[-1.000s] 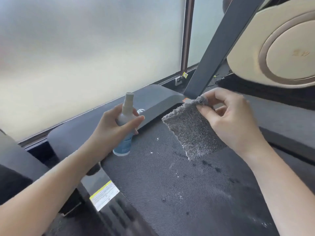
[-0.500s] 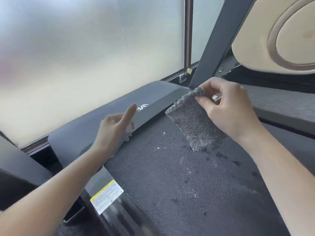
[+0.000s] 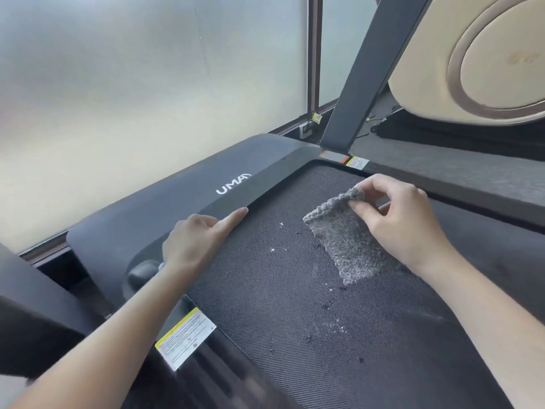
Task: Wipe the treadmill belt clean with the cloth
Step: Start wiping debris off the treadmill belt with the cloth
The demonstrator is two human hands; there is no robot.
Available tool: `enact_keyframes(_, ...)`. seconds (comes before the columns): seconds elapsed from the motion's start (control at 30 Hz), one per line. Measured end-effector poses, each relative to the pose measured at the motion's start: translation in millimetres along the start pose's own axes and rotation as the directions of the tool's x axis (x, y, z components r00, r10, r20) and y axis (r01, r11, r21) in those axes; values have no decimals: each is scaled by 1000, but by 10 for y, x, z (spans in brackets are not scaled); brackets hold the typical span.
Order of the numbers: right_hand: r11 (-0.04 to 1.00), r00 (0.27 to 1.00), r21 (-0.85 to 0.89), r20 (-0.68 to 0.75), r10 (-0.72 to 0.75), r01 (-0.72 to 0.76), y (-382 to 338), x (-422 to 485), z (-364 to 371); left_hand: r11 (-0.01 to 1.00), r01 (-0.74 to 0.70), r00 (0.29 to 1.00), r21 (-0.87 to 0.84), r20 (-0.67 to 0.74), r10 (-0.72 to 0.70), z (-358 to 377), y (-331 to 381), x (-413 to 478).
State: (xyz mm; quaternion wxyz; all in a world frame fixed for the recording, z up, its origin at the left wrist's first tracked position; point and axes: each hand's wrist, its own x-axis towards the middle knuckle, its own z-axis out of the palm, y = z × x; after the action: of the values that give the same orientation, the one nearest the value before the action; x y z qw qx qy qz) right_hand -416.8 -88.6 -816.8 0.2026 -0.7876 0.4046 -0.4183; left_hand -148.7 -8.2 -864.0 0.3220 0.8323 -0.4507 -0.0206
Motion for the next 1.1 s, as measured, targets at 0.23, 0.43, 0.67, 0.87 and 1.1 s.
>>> enact_keyframes(0.23,999,1000,27,-9,18,-17,-75,21,166,997,3,1000,74,-10,-2,-27,-196,33)
enact_keyframes(0.43,999,999,23,-28,31,-30,-90,15,204,992,18,999,128,30,-22,-21,-285,64)
enact_keyframes(0.67,999,998,25,-41,45,-44,-65,-14,249,988,-8,998,156,-67,18,-31,-273,27)
enact_keyframes(0.87,999,997,20,-59,49,-48,-87,-22,215,983,5,998,183,-56,6,-77,-312,81)
enact_keyframes(1.1,999,998,-30,-54,35,-37,-85,0,178,992,-36,985,124,170,15,122,-136,239)
